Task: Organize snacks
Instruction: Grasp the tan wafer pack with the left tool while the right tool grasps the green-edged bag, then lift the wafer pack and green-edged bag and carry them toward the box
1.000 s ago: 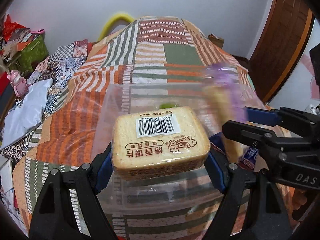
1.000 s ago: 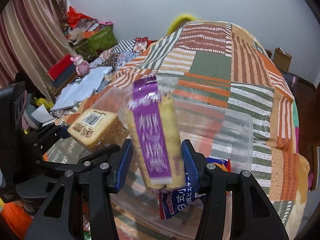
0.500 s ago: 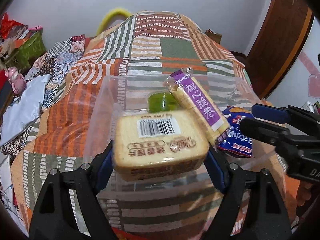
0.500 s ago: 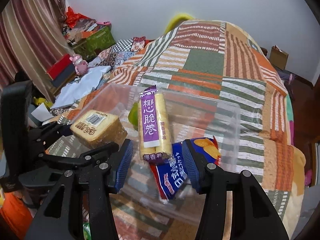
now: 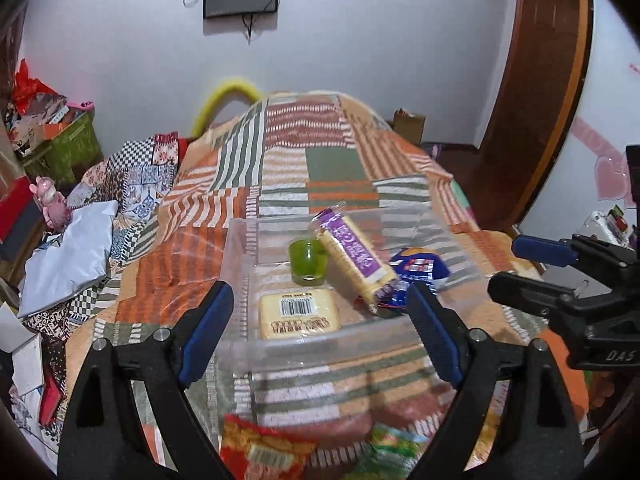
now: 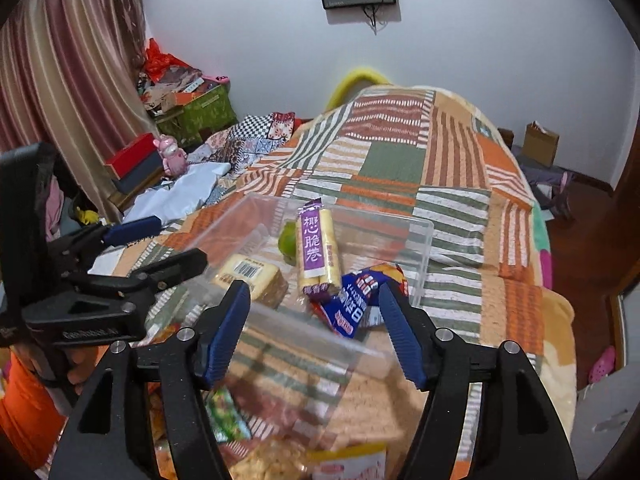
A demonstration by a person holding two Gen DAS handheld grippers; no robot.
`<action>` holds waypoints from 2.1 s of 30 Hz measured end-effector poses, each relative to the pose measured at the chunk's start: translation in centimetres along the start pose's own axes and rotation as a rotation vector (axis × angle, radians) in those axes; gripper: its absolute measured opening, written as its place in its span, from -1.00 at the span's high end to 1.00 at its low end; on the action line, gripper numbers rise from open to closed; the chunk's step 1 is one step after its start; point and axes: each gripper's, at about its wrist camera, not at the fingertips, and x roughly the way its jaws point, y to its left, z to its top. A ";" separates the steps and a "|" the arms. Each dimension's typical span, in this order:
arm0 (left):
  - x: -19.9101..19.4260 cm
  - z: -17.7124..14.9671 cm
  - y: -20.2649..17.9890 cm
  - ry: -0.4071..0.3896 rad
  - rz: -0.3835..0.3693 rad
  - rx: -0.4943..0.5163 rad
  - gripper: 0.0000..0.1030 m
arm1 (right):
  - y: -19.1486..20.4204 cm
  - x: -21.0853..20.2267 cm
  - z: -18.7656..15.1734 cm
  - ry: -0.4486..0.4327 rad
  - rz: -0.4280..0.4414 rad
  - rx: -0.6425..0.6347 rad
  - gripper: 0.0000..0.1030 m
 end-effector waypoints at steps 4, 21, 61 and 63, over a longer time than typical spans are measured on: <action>-2.6 -0.9 -0.3 -0.020 -0.011 -0.005 -0.76 | 0.8 -1.7 -1.5 -0.013 -0.016 -0.016 -0.33; -6.2 -11.9 -0.2 0.139 -0.001 -0.043 -0.76 | 1.6 -5.9 -9.9 0.038 0.001 0.079 -0.44; -5.2 -19.1 -0.8 0.234 -0.036 -0.081 0.28 | 1.5 -4.0 -17.2 0.132 0.049 0.188 -0.48; -5.2 -19.2 -0.6 0.238 -0.047 -0.092 0.31 | 1.2 -4.2 -17.2 0.127 0.056 0.203 -0.43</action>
